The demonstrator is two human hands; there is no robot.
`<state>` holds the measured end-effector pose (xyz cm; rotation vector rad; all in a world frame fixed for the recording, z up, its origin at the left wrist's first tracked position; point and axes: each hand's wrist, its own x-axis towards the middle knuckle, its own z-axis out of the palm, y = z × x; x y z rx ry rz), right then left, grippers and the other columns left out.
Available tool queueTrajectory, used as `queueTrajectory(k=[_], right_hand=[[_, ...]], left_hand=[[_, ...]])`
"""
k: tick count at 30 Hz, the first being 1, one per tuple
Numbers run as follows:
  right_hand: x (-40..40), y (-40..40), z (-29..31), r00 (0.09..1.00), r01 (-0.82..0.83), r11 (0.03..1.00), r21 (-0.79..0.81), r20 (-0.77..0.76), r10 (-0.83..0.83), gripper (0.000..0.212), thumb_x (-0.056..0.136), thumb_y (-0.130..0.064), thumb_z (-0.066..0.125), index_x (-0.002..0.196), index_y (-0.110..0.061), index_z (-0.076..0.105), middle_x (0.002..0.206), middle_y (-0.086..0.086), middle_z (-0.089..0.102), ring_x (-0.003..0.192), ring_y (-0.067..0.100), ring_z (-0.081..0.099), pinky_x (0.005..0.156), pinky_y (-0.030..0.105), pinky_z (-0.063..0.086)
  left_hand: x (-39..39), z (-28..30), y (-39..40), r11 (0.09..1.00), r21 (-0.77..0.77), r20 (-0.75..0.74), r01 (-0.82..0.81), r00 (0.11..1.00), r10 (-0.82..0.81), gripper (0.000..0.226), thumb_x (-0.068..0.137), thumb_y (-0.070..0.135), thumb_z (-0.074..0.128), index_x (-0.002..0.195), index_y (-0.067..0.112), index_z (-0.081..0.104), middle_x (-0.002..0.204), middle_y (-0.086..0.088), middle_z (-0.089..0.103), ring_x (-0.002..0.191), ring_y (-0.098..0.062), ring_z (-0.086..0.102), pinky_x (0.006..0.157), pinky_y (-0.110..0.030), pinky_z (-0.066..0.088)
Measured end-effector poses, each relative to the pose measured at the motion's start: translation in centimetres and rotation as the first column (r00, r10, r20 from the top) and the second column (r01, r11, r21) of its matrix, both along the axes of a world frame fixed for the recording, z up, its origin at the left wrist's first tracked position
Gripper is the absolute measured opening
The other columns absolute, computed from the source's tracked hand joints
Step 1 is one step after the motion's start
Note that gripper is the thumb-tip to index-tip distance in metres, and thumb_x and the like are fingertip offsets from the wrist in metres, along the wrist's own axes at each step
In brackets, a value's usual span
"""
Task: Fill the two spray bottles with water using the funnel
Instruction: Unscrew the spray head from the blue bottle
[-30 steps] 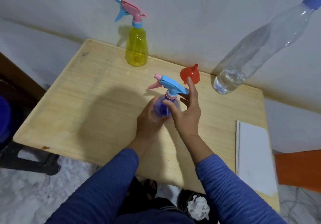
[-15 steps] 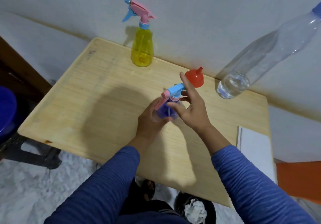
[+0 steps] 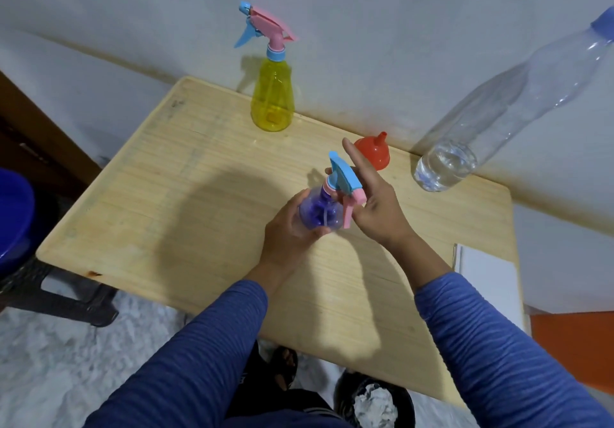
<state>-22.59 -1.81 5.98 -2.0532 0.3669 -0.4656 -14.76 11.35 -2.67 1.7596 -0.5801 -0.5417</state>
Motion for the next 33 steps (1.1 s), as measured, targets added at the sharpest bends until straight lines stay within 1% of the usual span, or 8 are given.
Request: queueTrajectory(k=[4,8,13,19,22,26,30,33], right_hand=[[-0.1,-0.6,0.6,0.999,-0.046,0.999,-0.02,-0.027,0.046,0.067,0.082,-0.025,0.067,0.14,-0.024,0.032,0.122,-0.017,0.053,0.104,-0.01,0.056,0.093,0.009,0.041],[-0.1,-1.6,0.8,0.991,-0.101,0.995,0.006,-0.092,0.101,0.069,0.082,0.0,0.054,0.141,-0.029,0.035,0.137,-0.005,0.052,0.118,0.006,0.056,0.102,0.033,0.047],[0.3,-2.1,0.8,0.984,-0.131,0.991,-0.031,-0.125,0.126,0.071,0.084,0.002,0.064,0.143,-0.024,0.035,0.136,-0.002,0.052,0.117,0.002,0.054,0.098,0.018,0.042],[0.3,-2.0,1.3,0.977,-0.168,0.982,0.092,-0.12,0.178,0.066,0.085,0.005,0.054,0.14,-0.028,0.038,0.14,0.002,0.049,0.127,0.017,0.051,0.106,0.047,0.043],[0.7,-1.8,2.9,0.986,-0.158,0.975,0.154,-0.024,0.164,0.057,0.086,-0.014,0.056,0.138,-0.027,0.04,0.12,-0.01,0.058,0.119,0.016,0.057,0.1,0.039,0.047],[2.4,-2.3,5.6,0.987,-0.146,0.986,0.077,0.078,0.14,0.064,0.086,-0.015,0.065,0.141,-0.028,0.034,0.095,-0.006,0.055,0.083,0.017,0.051,0.085,0.028,0.048],[4.5,-2.4,7.8,0.984,-0.149,0.989,0.0,0.098,0.149,0.068,0.084,-0.014,0.069,0.141,-0.027,0.035,0.1,0.003,0.054,0.078,0.013,0.047,0.078,0.019,0.043],[6.0,-2.7,9.4,0.986,-0.12,0.989,-0.087,0.101,0.129,0.069,0.083,-0.011,0.069,0.141,-0.025,0.034,0.093,-0.012,0.049,0.07,-0.001,0.044,0.072,0.01,0.04]], left_hand=[[0.0,0.1,0.0,1.0,-0.007,0.0,0.022,1.0,-0.022,0.076,0.061,0.049,0.074,0.13,0.031,0.049,0.123,0.013,0.058,0.11,-0.007,0.057,0.09,-0.02,0.047],[0.2,0.0,0.0,1.0,0.011,-0.023,0.03,0.999,-0.029,0.082,0.056,0.057,0.068,0.132,0.03,0.048,0.127,0.009,0.058,0.112,-0.008,0.056,0.094,-0.025,0.048],[0.7,-0.4,0.1,0.997,0.026,-0.02,0.076,0.997,-0.075,0.079,0.062,0.05,0.074,0.133,0.031,0.046,0.129,0.008,0.057,0.114,-0.006,0.055,0.094,-0.024,0.048],[1.5,-0.7,0.1,0.993,0.046,0.015,0.113,0.993,-0.114,0.074,0.068,0.031,0.081,0.133,0.03,0.046,0.129,0.006,0.057,0.113,-0.007,0.055,0.094,-0.022,0.048],[1.4,-0.8,0.1,0.994,0.041,0.006,0.101,0.995,-0.102,0.074,0.066,0.03,0.082,0.132,0.031,0.047,0.126,0.008,0.058,0.11,-0.007,0.057,0.093,-0.021,0.048],[1.3,-0.7,0.2,0.994,0.03,-0.015,0.105,0.994,-0.105,0.075,0.066,0.031,0.082,0.133,0.036,0.046,0.127,0.011,0.056,0.111,-0.006,0.056,0.094,-0.019,0.045],[1.1,-0.6,0.3,0.994,0.05,-0.029,0.1,0.995,-0.098,0.073,0.066,0.035,0.079,0.13,0.041,0.046,0.124,0.013,0.057,0.109,-0.003,0.056,0.09,-0.017,0.045],[1.0,0.1,0.4,0.994,0.05,-0.034,0.099,0.995,-0.097,0.07,0.066,0.034,0.077,0.129,0.043,0.046,0.117,0.018,0.056,0.102,0.002,0.055,0.084,-0.01,0.044]])
